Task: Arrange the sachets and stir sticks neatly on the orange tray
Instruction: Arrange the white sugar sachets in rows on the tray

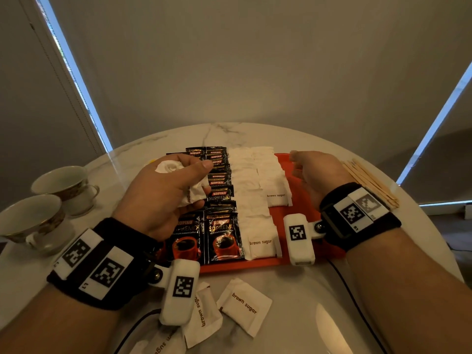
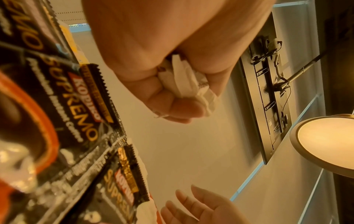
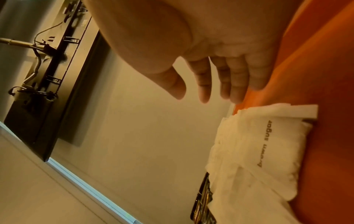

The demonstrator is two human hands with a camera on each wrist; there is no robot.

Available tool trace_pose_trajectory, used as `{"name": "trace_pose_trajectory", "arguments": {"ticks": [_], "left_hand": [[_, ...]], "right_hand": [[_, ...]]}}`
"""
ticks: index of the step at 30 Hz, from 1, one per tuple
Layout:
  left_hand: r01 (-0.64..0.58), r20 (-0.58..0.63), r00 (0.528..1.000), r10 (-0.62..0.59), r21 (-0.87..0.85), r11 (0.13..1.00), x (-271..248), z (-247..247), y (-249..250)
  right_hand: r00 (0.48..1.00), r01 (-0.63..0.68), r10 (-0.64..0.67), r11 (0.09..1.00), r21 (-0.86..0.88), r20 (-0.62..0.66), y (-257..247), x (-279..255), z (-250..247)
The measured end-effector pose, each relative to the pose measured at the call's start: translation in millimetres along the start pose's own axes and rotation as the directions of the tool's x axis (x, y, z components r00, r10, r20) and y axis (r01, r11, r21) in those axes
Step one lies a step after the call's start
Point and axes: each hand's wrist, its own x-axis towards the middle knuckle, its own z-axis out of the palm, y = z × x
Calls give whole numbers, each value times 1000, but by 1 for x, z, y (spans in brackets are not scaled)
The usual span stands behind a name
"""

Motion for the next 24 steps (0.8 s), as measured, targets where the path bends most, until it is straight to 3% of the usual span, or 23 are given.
{"name": "trace_pose_trajectory", "arguments": {"ticks": [7, 13, 16, 19, 21, 24], "left_hand": [[19, 1, 1000, -19, -14, 1000, -1, 2, -1], [123, 21, 992, -122, -91, 988, -7, 11, -1], [126, 30, 992, -123, -106, 986, -10, 15, -1], [101, 29, 995, -99, -73, 992, -14, 18, -1], [84, 27, 996, -83, -41, 996, -15, 19, -1], [63, 46, 997, -62, -17, 998, -17, 18, 0]], "right_hand": [[992, -87, 77, 991, 99, 101, 15, 11, 6], [998, 52, -54, 997, 53, 44, 2, 2, 5], [943, 209, -209, 978, 29, 258, -11, -35, 18], [824, 304, -184, 942, -144, 537, -16, -67, 34], [801, 330, -169, 925, -187, 574, -13, -73, 41], [804, 302, -192, 947, -108, 563, -9, -70, 41]]}}
